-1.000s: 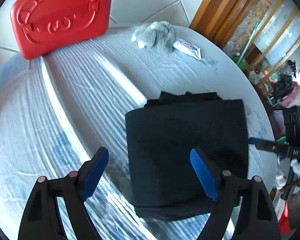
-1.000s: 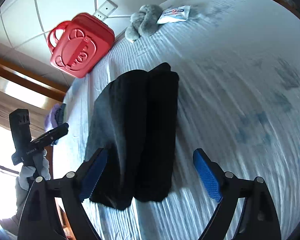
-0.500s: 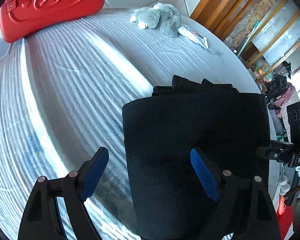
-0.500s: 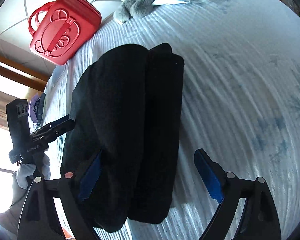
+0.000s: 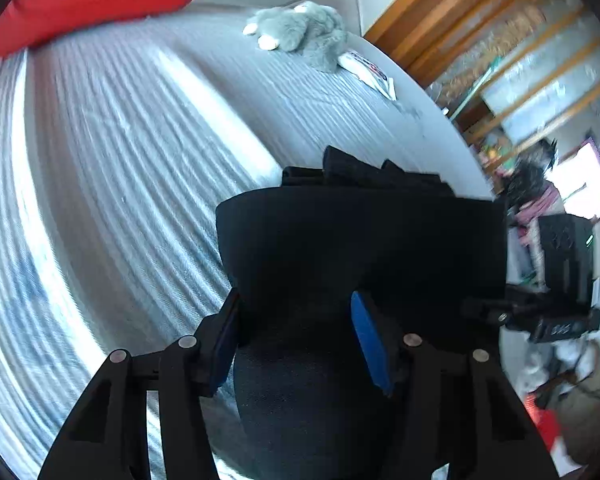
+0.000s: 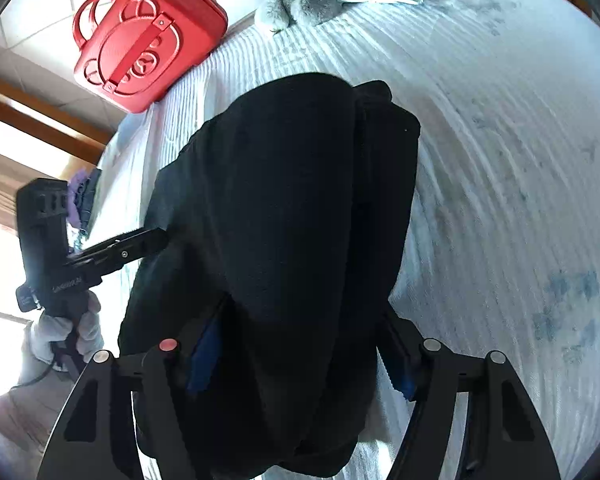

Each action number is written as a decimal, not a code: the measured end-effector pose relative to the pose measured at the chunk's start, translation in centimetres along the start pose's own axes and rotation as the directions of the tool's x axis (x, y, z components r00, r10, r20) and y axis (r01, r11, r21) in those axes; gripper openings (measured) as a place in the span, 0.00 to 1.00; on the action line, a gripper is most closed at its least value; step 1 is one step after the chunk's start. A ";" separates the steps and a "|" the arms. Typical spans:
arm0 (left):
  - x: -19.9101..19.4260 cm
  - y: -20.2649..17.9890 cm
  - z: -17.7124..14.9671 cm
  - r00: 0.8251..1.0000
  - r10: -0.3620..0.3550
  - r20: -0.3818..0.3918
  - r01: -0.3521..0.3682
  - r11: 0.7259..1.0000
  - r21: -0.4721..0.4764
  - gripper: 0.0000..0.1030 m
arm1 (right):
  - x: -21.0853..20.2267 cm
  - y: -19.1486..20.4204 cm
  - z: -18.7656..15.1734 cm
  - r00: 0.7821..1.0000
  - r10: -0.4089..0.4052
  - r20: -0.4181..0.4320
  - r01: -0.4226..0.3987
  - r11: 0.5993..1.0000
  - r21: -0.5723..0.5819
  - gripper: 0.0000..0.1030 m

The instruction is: Fold clothes

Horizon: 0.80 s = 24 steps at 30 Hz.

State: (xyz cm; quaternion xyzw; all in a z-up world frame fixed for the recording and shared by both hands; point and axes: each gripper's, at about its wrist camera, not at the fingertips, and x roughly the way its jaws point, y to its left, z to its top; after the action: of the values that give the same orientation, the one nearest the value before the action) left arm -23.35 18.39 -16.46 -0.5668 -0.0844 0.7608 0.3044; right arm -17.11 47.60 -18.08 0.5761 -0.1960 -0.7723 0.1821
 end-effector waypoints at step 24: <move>-2.3 -3.0 -1.4 0.989 0.000 0.150 -0.009 0.998 0.060 0.20 | -0.8 2.1 -1.0 0.994 -0.091 0.059 0.101 0.977 -0.186 0.47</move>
State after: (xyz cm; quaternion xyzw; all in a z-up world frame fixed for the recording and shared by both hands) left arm -20.56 19.17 -13.69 -0.4986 -0.0826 0.8042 0.3127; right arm -15.79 46.11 -16.57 0.5454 -0.0985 -0.8096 0.1935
